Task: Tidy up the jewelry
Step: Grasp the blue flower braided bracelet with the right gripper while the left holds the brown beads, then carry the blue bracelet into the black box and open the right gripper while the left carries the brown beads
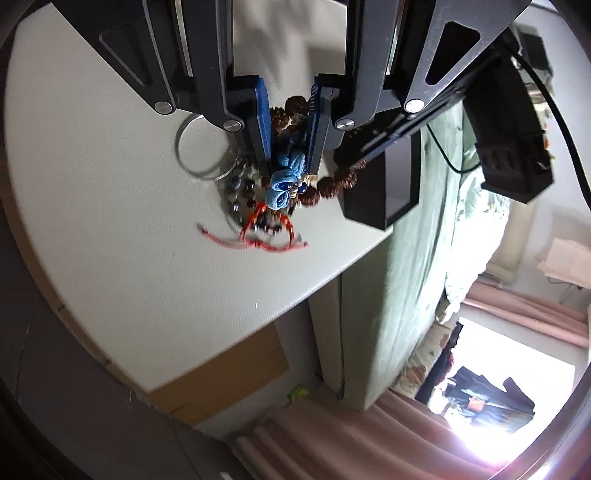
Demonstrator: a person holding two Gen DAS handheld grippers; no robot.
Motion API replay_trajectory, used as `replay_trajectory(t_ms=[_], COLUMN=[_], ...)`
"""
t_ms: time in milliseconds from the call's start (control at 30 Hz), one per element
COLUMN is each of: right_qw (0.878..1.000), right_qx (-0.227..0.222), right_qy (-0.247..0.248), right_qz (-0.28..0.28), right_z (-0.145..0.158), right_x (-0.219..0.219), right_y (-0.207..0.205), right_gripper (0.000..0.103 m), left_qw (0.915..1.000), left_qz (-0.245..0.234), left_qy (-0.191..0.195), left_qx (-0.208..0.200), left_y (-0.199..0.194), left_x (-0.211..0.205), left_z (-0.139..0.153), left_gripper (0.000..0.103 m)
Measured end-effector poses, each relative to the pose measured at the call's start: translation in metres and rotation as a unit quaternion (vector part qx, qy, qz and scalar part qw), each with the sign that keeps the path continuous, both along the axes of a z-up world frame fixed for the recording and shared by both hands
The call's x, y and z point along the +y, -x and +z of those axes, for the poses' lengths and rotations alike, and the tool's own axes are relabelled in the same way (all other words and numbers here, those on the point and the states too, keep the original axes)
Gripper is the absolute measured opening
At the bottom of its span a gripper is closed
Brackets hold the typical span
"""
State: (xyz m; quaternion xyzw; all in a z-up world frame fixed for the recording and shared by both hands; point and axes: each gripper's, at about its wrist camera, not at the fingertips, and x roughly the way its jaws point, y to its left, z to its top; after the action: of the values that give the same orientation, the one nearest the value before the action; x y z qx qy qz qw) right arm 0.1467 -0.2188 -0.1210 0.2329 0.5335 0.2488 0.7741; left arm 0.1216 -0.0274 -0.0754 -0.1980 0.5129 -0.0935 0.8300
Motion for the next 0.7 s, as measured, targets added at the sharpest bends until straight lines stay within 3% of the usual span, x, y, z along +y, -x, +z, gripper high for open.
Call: replay_trajectory(t_ms=[333, 700], right_qw=[0.998, 0.997], right_qx=[-0.047, -0.064], right_qy=[-0.010, -0.028], right_qz=[-0.034, -0.028], right_z=[0.032, 0.045], right_x=[-0.032, -0.031], right_y=[0.004, 0.005], right_gripper=[0.019, 0.019], left_qw=[0.9985, 0.9932], left_qz=[0.012, 0.068], left_qy=[0.009, 0.001], left_qx=[-0.052, -0.095], left_y=[0.015, 0.040], left_x=[0.004, 0.035], left_z=[0.038, 0.073], left_gripper=[0.020, 0.020])
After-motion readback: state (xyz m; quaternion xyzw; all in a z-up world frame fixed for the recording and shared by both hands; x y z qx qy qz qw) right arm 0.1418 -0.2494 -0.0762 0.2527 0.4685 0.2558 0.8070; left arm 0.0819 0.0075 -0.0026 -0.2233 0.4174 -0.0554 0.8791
